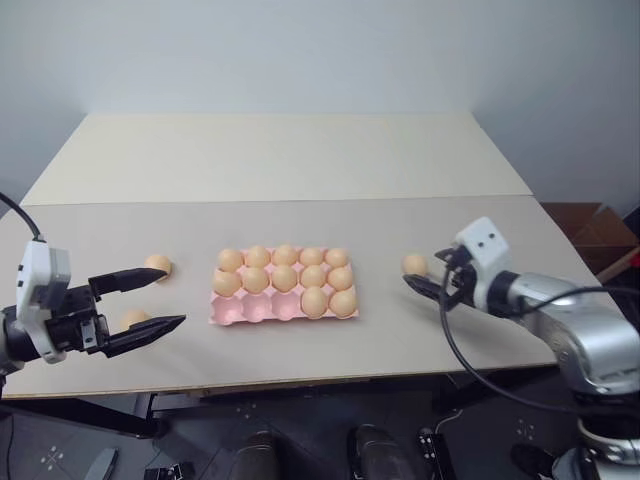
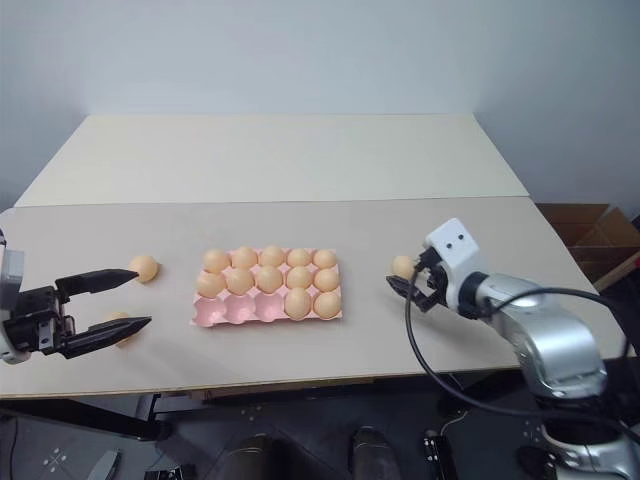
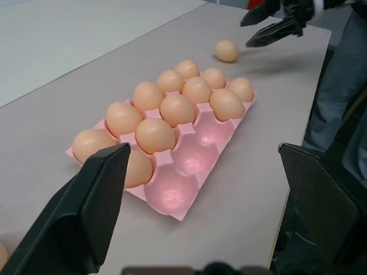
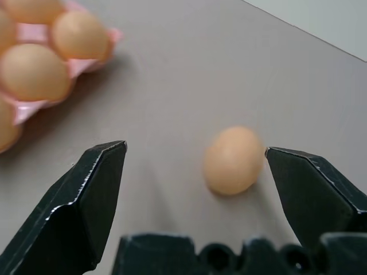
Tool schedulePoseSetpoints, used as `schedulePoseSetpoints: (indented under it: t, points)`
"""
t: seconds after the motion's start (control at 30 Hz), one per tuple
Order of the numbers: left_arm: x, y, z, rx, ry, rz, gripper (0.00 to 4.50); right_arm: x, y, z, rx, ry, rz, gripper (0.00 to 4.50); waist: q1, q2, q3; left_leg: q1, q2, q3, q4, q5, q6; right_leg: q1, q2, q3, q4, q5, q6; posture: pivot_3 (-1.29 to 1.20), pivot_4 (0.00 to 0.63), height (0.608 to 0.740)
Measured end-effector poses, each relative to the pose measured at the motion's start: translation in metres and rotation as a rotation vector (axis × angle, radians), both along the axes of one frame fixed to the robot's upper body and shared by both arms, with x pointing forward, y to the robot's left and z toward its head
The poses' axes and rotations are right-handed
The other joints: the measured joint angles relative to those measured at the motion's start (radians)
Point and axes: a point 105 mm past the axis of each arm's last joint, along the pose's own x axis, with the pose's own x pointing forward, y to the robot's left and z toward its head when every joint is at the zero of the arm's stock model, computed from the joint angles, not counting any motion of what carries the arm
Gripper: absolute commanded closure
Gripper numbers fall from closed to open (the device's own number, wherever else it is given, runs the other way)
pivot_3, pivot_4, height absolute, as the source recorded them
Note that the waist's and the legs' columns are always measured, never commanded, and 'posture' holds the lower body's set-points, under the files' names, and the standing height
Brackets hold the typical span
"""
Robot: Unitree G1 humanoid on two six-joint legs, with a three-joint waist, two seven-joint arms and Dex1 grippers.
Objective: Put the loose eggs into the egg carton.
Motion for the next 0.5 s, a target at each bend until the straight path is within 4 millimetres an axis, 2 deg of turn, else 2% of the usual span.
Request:
schedulePoseSetpoints:
  t: [0.23, 0.37, 0.5]
  points:
    - [-0.002, 0.001, -0.002, 0.002, 0.008, 0.008, 0.00, 0.018, 0.001, -0.026, -0.053, 0.082, -0.071, 0.01, -0.001, 0.000, 0.000, -0.001, 0.000, 0.001, 0.000, 0.000, 0.000, -0.002, 0.000, 0.000, 0.001, 0.002, 0.003, 0.00, 0.150, 0.740]
    - [-0.003, 0.000, -0.001, 0.006, 0.004, 0.004, 0.00, 0.027, 0.008, -0.039, -0.030, 0.116, -0.102, 1.25, -0.005, 0.000, 0.000, -0.001, 0.000, 0.001, 0.000, 0.000, 0.000, -0.003, 0.001, 0.001, 0.002, 0.002, 0.002, 0.00, 0.150, 0.740]
    - [-0.003, 0.001, 0.000, 0.006, -0.003, 0.008, 0.00, 0.027, 0.012, -0.029, -0.030, 0.078, -0.088, 2.60, -0.005, 0.000, 0.000, -0.002, 0.000, 0.001, 0.000, 0.000, 0.000, -0.004, 0.000, 0.001, 0.002, 0.002, 0.003, 0.00, 0.150, 0.740]
